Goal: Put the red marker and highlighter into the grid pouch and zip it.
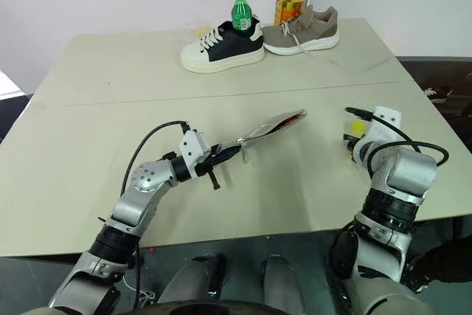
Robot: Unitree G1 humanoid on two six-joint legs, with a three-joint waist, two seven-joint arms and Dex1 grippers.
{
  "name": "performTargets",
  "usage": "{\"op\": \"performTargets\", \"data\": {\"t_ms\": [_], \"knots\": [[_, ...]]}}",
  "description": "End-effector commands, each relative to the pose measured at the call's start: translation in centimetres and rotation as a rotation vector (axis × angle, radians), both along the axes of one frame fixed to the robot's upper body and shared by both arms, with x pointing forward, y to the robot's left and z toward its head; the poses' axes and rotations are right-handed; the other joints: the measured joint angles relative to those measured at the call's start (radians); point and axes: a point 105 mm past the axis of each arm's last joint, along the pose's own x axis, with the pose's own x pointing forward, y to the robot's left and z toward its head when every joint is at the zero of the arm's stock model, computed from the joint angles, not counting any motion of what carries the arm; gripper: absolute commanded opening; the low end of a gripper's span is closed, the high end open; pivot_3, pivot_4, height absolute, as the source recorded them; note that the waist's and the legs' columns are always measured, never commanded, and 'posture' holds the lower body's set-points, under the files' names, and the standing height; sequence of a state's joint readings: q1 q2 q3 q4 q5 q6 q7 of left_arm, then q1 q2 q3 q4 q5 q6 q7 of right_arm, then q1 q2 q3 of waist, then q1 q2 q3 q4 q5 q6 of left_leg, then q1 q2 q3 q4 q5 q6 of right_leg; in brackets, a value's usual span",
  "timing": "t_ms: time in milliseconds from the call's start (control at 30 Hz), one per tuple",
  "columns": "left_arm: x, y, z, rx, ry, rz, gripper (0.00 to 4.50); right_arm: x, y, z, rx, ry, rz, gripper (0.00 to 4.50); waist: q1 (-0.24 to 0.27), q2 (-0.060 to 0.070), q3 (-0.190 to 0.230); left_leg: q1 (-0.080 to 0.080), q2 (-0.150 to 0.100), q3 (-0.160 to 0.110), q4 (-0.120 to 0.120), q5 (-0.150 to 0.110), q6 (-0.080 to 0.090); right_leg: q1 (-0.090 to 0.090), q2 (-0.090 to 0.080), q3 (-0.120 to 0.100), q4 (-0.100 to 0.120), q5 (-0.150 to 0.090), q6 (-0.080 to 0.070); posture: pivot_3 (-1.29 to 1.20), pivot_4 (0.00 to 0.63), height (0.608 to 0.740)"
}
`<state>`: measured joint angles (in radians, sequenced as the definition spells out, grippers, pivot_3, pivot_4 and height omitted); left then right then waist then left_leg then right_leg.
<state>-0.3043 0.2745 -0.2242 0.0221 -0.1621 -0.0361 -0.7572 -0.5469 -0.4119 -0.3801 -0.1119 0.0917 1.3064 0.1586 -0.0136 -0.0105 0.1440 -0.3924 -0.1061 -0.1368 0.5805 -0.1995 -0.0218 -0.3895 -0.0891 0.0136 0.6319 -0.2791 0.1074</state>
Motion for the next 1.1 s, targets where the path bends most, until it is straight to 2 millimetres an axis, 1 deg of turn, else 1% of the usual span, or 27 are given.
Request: {"op": "performTargets", "data": {"t_ms": [33, 67, 133, 200, 267, 567, 833, 1100], "knots": [[0.4, 1.4, 1.8, -0.031, -0.054, 0.043, 0.0, 1.4, 4.6, 5.2, -0.301, -0.234, 0.4, 0.84, -0.004, 0.0, 0.0, 0.0, 0.0, 0.0, 0.0, 0.0, 0.0, 0.0, 0.0, 0.0, 0.0, 0.0, 0.0, 0.0, 0.15, 0.74], [0.5, 1.7, 1.9, -0.029, -0.056, 0.05, 0.0, 1.3, 5.8, 6.3, -0.435, -0.29, 0.524, 0.84, -0.005, 0.0, 0.0, 0.0, 0.001, 0.0, 0.0, 0.0, 0.0, 0.0, 0.001, -0.001, 0.0, 0.0, 0.0, 0.0, 0.15, 0.74], [0.6, 2.6, 2.2, -0.02, -0.063, 0.063, 0.0, 0.5, 8.3, 7.5, -0.64, -0.371, 0.79, 0.84, -0.005, 0.0, 0.0, 0.0, 0.001, 0.0, 0.0, 0.0, 0.0, 0.0, 0.001, -0.001, 0.0, -0.001, 0.001, 0.0, 0.15, 0.74], [0.6, 3.0, 2.3, -0.013, -0.067, 0.069, 0.0, -0.2, 9.4, 7.6, -0.723, -0.397, 0.936, 0.84, -0.004, -0.001, 0.0, 0.0, 0.001, 0.0, 0.0, 0.0, 0.0, 0.0, 0.001, -0.001, -0.001, -0.001, 0.002, 0.0, 0.15, 0.74], [0.5, 3.2, 2.4, -0.01, -0.069, 0.071, 0.0, -0.5, 9.7, 7.3, -0.747, -0.401, 1.003, 0.84, 0.0, -0.002, 0.001, 0.0, 0.001, 0.0, 0.0, 0.0, 0.0, 0.001, 0.001, -0.001, -0.001, -0.001, 0.002, 0.0, 0.15, 0.74], [0.5, 3.3, 2.3, -0.017, -0.069, 0.085, 0.0, -0.8, 10.0, 6.7, -0.74, -0.404, 1.079, 0.84, 0.017, -0.004, 0.001, -0.001, 0.0, 0.0, 0.001, 0.0, 0.0, 0.001, -0.002, 0.0, -0.002, -0.001, 0.001, 0.0, 0.15, 0.74], [0.6, 3.2, 2.5, -0.021, -0.073, 0.084, 0.0, -1.1, 10.4, 6.0, -0.747, -0.387, 1.107, 0.84, 0.026, -0.004, 0.001, -0.001, 0.0, 0.0, 0.001, 0.0, 0.0, 0.001, -0.002, 0.0, -0.002, -0.001, 0.001, 0.0, 0.15, 0.74], [0.9, 3.5, 2.5, -0.048, -0.058, 0.106, 0.0, -1.2, 9.7, 6.7, -0.734, -0.398, 1.076, 0.84, 0.026, -0.004, 0.001, -0.001, 0.0, 0.0, 0.001, -0.001, 0.0, 0.001, -0.002, 0.0, -0.002, -0.001, 0.001, 0.0, 0.15, 0.74]]}}
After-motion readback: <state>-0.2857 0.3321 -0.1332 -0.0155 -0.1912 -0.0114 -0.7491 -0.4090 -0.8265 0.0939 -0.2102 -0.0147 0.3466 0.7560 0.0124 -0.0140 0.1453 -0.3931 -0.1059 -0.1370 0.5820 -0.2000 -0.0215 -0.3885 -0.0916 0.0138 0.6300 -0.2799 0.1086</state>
